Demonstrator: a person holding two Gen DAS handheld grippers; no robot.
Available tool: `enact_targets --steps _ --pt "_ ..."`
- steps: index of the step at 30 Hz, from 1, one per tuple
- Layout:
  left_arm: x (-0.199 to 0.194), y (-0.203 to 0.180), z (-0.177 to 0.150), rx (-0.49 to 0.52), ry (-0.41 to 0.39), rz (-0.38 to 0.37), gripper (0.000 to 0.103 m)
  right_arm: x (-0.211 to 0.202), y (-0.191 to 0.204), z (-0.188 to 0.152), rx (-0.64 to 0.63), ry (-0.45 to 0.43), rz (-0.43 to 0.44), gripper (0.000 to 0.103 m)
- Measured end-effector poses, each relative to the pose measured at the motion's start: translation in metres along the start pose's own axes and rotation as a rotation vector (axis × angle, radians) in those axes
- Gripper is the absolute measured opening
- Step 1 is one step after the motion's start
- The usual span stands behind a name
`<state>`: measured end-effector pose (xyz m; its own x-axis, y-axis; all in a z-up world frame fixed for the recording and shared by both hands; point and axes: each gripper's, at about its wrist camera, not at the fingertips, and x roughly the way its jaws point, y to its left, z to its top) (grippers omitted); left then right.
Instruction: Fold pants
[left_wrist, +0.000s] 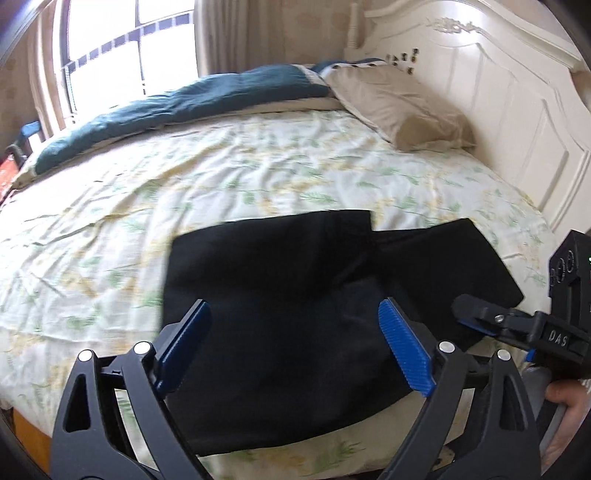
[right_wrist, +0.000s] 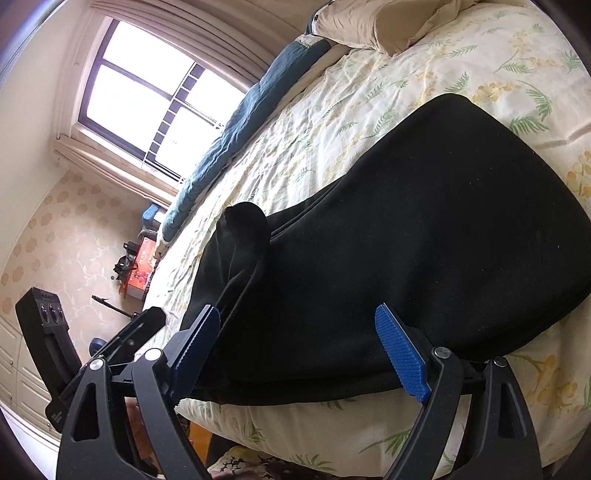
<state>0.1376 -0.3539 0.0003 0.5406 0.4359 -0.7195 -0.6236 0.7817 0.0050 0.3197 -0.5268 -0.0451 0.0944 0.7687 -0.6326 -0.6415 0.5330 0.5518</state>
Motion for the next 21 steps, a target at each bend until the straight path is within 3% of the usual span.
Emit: enact_targets --steps 7,13,16,19,21 --pt "0.001 0.052 -0.013 -0.073 0.02 0.086 0.092 0.002 0.004 -0.001 -0.015 0.013 -0.016 0.085" --pt "0.016 0.127 -0.043 -0.256 0.089 0.145 0.092 0.0 -0.004 0.006 0.062 0.029 0.027 0.085" --pt "0.029 0.158 -0.06 -0.299 0.12 0.184 0.092 -0.001 -0.004 0.009 0.091 0.032 0.029 0.085" --pt "0.045 0.175 -0.076 -0.313 0.18 0.172 0.092 0.002 0.002 0.013 0.085 0.03 0.015 0.085" --pt "0.045 0.183 -0.083 -0.347 0.169 0.138 0.092 0.007 0.007 0.015 0.076 0.04 0.009 0.085"
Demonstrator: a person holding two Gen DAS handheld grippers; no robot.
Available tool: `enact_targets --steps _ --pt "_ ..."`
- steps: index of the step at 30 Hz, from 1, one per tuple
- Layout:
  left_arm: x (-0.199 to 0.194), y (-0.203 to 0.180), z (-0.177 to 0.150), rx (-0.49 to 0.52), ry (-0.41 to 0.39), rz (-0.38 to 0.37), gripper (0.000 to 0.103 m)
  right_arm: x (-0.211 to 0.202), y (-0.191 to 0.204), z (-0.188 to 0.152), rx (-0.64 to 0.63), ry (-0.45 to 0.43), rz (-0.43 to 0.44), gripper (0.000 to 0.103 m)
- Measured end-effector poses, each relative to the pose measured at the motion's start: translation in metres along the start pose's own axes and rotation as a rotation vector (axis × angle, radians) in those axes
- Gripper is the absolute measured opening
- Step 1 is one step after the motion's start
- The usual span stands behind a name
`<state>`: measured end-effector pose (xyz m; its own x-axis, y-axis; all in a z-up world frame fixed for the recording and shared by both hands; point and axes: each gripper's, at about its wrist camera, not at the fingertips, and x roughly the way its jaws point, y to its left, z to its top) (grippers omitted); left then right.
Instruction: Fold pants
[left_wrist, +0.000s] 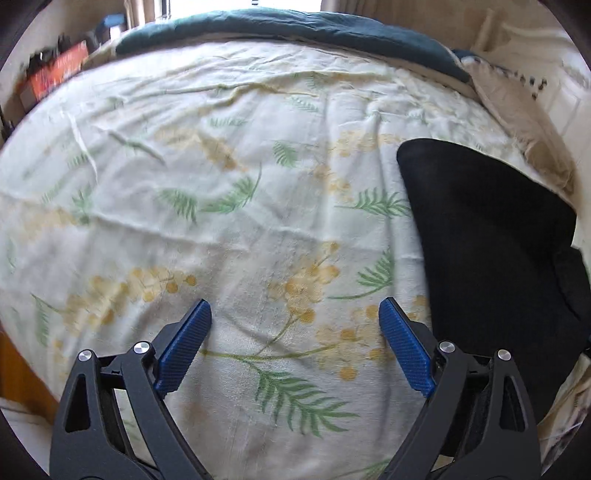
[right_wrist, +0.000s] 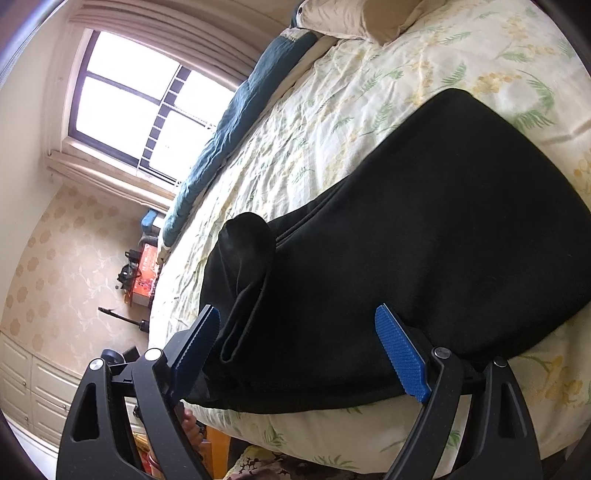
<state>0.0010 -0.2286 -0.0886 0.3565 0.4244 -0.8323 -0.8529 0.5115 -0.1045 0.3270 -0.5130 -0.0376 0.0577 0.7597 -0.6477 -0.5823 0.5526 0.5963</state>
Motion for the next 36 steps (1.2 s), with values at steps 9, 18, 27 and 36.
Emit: enact_targets --steps 9,18,27,36 --pt "-0.002 0.001 -0.003 0.021 -0.02 0.004 0.093 0.019 0.023 0.02 -0.031 0.031 0.036 0.085" --pt "-0.001 0.002 -0.004 0.02 -0.019 0.0 0.095 0.084 0.029 0.03 -0.016 0.212 0.119 0.085" --pt "0.001 -0.001 -0.002 0.007 -0.031 -0.01 0.098 0.115 0.046 0.027 -0.091 0.287 0.126 0.04" --pt "-0.009 0.002 -0.002 0.001 -0.048 -0.098 0.098 0.079 0.068 0.033 -0.138 0.285 0.232 0.012"
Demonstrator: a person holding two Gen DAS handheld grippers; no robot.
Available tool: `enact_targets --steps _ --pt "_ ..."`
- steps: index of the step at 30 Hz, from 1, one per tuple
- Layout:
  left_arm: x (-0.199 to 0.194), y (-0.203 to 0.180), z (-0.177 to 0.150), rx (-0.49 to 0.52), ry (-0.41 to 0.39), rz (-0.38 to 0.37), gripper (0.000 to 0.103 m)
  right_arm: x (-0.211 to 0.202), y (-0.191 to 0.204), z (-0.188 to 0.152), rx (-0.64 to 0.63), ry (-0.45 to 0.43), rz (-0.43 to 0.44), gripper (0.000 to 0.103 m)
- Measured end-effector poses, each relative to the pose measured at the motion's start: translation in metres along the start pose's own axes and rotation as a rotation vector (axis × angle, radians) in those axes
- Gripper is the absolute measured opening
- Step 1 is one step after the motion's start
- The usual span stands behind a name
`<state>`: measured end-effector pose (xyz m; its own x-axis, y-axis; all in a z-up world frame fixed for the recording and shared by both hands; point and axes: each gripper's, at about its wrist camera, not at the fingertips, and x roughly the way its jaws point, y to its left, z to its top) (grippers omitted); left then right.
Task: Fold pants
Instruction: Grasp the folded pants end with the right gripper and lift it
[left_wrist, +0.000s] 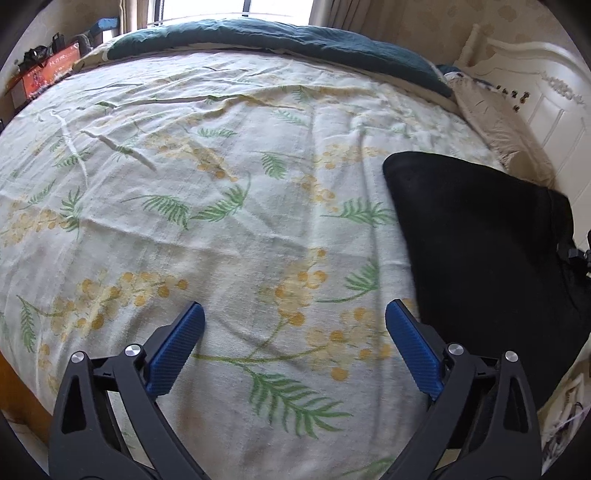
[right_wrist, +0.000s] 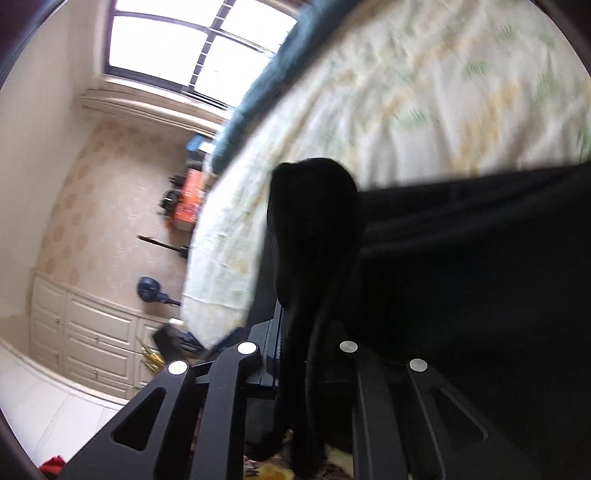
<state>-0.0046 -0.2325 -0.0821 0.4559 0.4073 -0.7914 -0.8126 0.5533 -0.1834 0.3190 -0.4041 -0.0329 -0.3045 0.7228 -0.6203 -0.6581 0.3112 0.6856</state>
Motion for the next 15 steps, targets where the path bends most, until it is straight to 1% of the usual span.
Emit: enact_targets --steps 1,4,7,8,11,15 --pt "-0.003 -0.001 0.001 -0.006 -0.004 -0.022 0.098 -0.006 0.005 0.003 -0.016 -0.016 0.003 0.012" --pt "-0.011 -0.008 0.003 -0.004 -0.018 -0.053 0.098 -0.036 0.024 0.006 -0.071 -0.075 -0.013 0.012" --pt "-0.015 -0.021 0.007 0.013 -0.019 -0.093 0.098 -0.069 0.027 0.009 -0.095 -0.125 -0.046 0.012" --pt "-0.015 -0.027 0.009 0.013 -0.012 -0.118 0.098 -0.08 0.025 0.01 -0.102 -0.145 -0.072 0.012" --pt "-0.013 -0.041 0.01 0.014 0.007 -0.169 0.098 -0.106 0.008 0.009 -0.089 -0.175 -0.118 0.012" --pt "-0.004 -0.061 0.009 0.033 0.034 -0.193 0.098 -0.129 -0.037 0.004 -0.012 -0.202 -0.171 0.012"
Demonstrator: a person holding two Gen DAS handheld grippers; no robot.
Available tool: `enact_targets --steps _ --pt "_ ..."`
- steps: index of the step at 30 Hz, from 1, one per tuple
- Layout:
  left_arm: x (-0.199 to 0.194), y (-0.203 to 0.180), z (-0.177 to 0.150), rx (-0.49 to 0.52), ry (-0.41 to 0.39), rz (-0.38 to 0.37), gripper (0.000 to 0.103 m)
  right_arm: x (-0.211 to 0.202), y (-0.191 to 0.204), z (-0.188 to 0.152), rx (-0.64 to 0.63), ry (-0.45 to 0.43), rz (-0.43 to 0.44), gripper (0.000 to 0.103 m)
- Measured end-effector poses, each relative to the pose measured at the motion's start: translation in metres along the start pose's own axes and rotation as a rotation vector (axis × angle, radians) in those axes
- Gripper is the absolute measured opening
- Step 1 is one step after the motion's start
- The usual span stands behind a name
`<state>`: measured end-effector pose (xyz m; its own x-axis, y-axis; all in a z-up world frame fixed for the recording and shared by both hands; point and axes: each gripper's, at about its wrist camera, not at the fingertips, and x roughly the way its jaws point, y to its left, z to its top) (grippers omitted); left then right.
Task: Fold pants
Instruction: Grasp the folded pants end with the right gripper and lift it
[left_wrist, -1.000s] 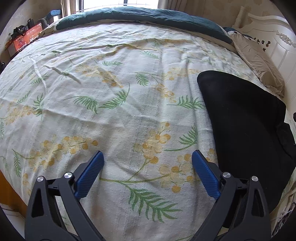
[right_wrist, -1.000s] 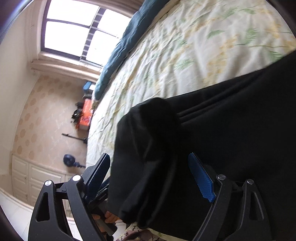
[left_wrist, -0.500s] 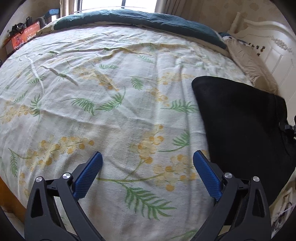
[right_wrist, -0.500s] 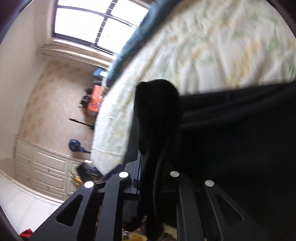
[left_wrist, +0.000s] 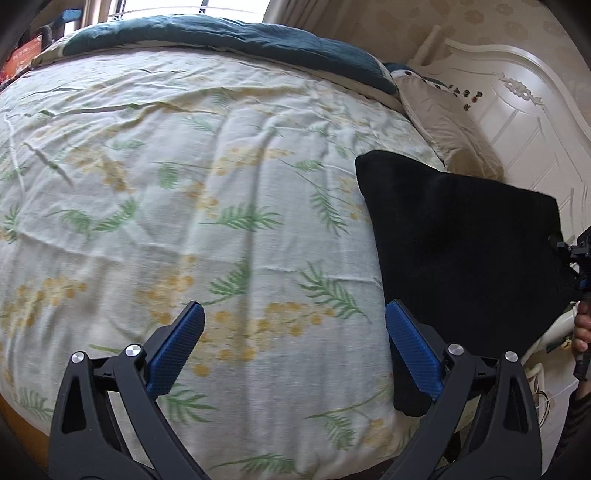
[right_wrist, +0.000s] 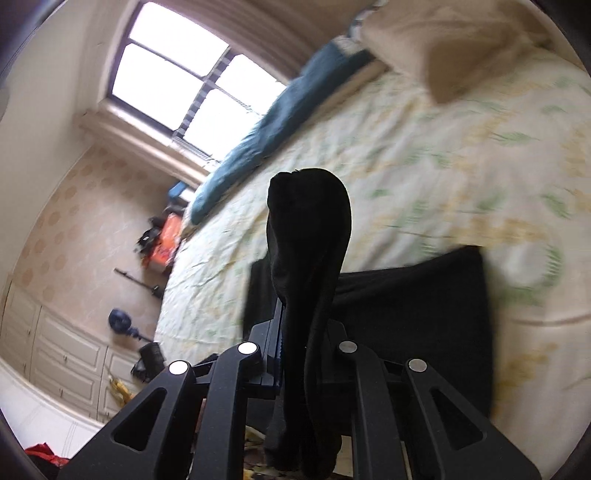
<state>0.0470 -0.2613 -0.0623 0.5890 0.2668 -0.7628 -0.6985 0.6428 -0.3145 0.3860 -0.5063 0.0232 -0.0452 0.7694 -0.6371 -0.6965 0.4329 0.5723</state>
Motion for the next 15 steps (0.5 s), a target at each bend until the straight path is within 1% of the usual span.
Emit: enact_targets --steps 3,7,11,15 --pt "0.008 -0.011 -0.001 0.017 0.02 -0.006 0.098 0.003 -0.036 -0.007 0.063 0.019 -0.021 0.012" --pt "0.017 -0.021 -0.003 0.018 0.046 -0.022 0.098 0.01 -0.071 -0.014 0.113 0.037 -0.033 0.012" --pt "0.026 -0.026 -0.004 0.012 0.072 -0.033 0.098 0.017 -0.092 -0.017 0.157 0.029 -0.007 0.012" --pt "0.029 -0.032 -0.005 0.023 0.08 -0.034 0.098 0.016 -0.098 -0.02 0.176 0.023 0.028 0.012"
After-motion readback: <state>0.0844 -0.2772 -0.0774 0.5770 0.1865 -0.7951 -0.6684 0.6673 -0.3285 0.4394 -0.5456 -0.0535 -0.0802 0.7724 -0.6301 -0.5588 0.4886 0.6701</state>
